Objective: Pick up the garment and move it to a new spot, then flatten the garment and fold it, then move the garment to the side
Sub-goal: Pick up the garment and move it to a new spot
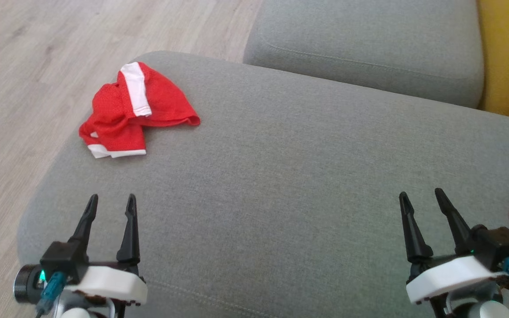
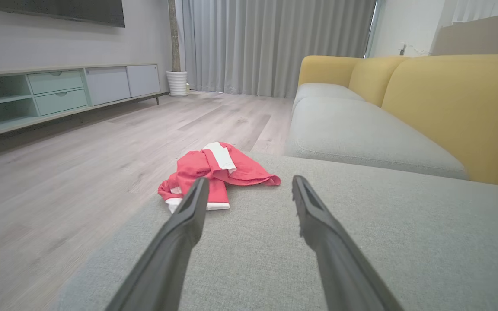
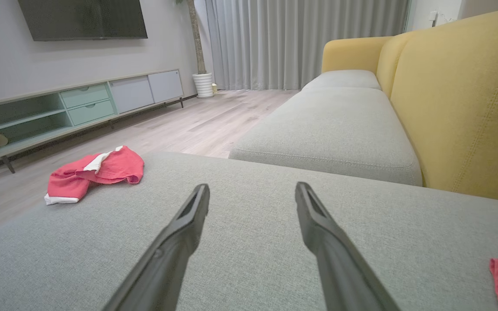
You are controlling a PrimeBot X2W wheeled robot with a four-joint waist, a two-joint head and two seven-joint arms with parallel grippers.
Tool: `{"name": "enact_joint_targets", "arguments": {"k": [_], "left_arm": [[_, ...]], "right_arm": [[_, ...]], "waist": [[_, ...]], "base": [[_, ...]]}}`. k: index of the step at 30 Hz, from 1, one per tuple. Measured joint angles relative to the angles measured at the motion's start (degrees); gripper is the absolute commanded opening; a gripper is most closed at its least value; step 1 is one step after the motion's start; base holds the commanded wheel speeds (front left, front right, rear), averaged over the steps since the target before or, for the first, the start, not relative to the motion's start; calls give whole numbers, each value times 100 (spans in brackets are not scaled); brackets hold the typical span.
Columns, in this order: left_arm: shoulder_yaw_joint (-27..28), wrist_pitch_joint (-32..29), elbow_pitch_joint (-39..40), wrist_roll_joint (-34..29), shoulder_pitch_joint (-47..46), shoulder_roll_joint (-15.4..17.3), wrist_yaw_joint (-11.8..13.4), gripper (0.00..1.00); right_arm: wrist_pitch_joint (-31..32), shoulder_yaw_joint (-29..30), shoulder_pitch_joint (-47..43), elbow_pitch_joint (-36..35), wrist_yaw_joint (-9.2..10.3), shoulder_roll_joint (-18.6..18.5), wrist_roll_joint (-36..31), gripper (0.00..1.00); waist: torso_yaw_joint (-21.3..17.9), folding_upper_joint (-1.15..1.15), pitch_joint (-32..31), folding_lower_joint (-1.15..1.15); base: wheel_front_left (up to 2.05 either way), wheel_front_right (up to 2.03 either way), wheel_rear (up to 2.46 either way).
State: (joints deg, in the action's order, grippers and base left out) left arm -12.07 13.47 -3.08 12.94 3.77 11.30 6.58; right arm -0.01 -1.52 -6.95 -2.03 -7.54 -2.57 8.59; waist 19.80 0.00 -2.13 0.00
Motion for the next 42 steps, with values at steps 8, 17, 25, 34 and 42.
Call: {"name": "enact_joint_targets", "arguments": {"k": [8,17,25,34,42], "left_arm": [[-2,24,2,33,0,19,7,100],[58,74,-121,78,-513,-34,8,100],[453,82,-1257,309,-2186,-147,-100,100],[937,91,-3446,538,-4290,-30,-537,100],[1003,-116,-5532,579,-5351,315,-664,100]], "right_arm": [[2,4,0,0,0,0,0,100],[255,-2,165,-248,0,0,-153,100],[482,-147,971,-635,0,-4,-420,100],[583,-275,1623,-755,0,-137,-515,100],[557,-335,1856,-732,0,-171,-513,100]], "waist": [[88,0,60,0],[41,0,529,0],[-155,0,1496,0],[-487,-1,2641,1],[-886,-1,3109,1]], "base": [[0,0,0],[0,0,0],[0,0,0],[0,0,0],[0,0,0]]}}
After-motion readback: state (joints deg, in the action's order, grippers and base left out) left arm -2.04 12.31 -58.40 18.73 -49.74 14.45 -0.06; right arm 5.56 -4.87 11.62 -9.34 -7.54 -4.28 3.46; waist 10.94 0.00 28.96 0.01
